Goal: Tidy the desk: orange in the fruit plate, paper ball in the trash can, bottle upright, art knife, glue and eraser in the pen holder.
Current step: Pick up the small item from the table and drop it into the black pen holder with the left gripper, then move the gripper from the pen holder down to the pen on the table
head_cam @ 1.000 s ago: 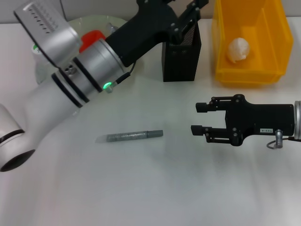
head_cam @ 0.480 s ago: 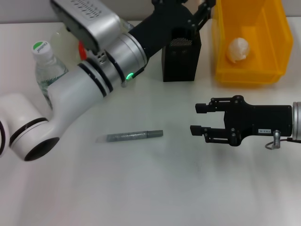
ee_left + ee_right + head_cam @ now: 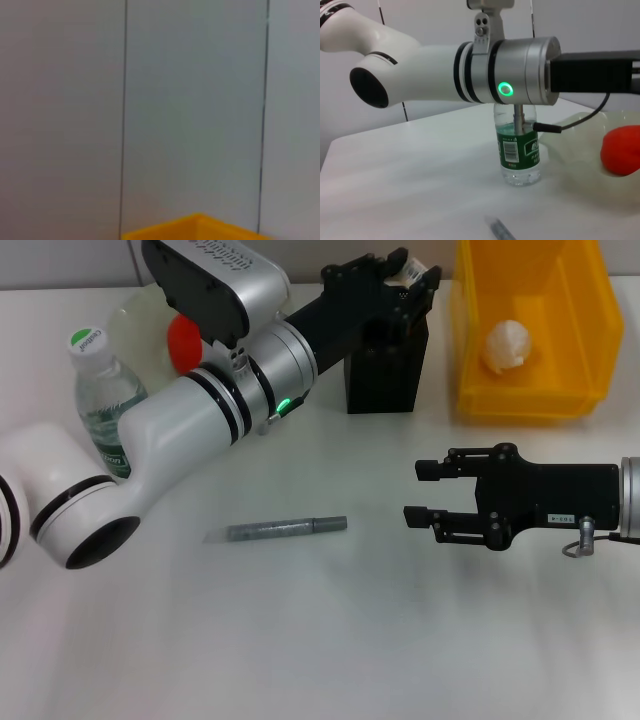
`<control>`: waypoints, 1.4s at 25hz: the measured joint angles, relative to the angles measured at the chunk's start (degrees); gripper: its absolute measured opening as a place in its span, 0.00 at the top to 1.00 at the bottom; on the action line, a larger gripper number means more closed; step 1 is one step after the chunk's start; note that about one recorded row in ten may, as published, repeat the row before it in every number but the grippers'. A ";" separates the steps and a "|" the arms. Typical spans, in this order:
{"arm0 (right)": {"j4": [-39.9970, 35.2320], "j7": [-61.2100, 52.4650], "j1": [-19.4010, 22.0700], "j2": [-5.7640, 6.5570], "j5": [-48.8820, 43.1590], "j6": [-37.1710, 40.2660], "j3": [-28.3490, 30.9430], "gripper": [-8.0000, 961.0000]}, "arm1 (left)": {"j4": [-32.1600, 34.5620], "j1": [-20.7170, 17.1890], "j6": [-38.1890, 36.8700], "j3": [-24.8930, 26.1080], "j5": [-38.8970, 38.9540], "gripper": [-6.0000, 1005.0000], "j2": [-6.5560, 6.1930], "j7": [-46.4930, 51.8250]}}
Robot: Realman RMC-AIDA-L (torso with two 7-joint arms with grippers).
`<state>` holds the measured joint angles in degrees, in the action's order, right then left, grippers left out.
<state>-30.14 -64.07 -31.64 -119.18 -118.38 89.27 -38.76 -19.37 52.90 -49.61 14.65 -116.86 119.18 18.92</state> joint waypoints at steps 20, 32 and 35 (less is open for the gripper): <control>0.00 -0.18 -0.36 0.00 0.00 0.55 0.00 0.41 | -0.54 -0.35 4.24 5.59 -1.58 0.51 0.00 -1.52; 0.00 -0.30 -0.53 0.00 0.00 0.53 0.02 0.41 | -0.92 -0.77 3.47 6.23 -2.15 0.32 -0.02 -1.45; 0.00 -0.34 -0.50 0.00 -0.01 0.57 0.42 0.42 | -1.75 -1.28 2.53 6.29 -4.23 0.30 -0.18 -0.69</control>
<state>-30.15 -64.41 -32.14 -119.18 -118.39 89.84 -38.33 -21.12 51.63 -47.08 20.94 -121.10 119.00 18.23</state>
